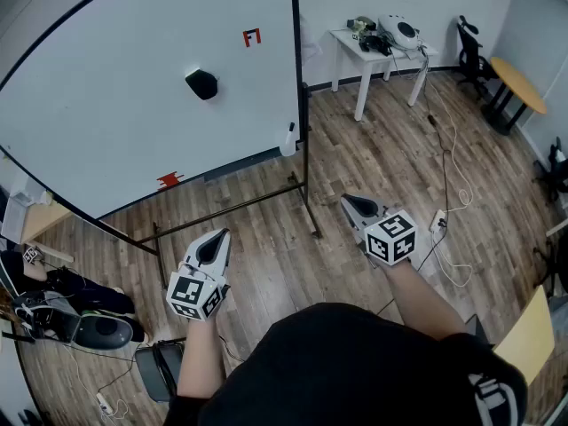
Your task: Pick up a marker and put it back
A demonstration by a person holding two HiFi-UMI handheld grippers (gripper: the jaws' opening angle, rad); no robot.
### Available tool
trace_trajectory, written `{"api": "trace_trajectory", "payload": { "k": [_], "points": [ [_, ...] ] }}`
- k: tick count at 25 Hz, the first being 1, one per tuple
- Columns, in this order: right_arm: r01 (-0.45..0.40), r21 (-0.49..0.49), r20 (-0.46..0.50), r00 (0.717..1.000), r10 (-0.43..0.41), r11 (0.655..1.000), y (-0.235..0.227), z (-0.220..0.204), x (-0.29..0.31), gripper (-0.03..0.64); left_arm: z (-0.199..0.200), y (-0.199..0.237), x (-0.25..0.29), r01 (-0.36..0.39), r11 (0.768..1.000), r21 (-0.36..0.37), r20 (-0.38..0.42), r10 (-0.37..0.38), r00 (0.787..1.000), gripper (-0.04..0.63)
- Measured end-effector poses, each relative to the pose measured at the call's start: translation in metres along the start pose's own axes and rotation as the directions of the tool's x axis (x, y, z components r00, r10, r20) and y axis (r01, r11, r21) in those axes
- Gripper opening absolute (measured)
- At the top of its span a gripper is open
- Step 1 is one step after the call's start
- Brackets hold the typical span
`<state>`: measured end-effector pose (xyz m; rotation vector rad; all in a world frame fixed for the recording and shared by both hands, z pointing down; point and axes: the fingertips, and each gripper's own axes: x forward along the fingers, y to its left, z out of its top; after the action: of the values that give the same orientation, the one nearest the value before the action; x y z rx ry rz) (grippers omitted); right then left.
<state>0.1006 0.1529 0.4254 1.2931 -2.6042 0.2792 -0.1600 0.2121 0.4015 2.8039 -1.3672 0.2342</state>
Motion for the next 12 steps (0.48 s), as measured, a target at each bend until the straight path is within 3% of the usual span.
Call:
{"api": "trace_trajectory", "payload": {
  "k": [12],
  "points": [
    [0.034,0.016,0.023,0.999,-0.035,0.999,0.011,0.004,-0.014,-0.003,0.001,-0.007,-0.016,0.015,1.000,-0.006,0.021,-0.015,1.000,0.011]
  ]
}}
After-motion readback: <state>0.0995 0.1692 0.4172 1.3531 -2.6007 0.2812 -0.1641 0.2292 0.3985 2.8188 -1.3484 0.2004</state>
